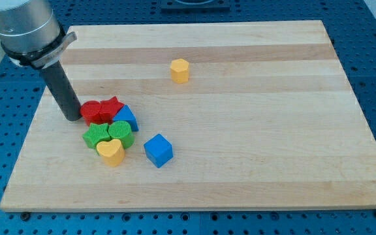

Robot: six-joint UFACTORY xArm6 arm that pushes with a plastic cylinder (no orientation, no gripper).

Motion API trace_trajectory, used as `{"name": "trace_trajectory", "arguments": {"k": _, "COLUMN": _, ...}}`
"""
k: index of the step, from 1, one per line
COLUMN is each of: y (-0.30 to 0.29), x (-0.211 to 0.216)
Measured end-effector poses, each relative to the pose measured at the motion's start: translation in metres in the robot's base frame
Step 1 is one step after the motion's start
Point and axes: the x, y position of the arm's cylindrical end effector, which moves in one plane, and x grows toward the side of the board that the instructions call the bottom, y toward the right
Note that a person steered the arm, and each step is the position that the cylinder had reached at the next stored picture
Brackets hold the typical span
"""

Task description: Move your arm close to the green star

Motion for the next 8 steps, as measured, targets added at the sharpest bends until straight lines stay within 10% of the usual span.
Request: {"name": "trace_trajectory", "arguments": {"k": 8, "y": -0.008, "x": 0.040}}
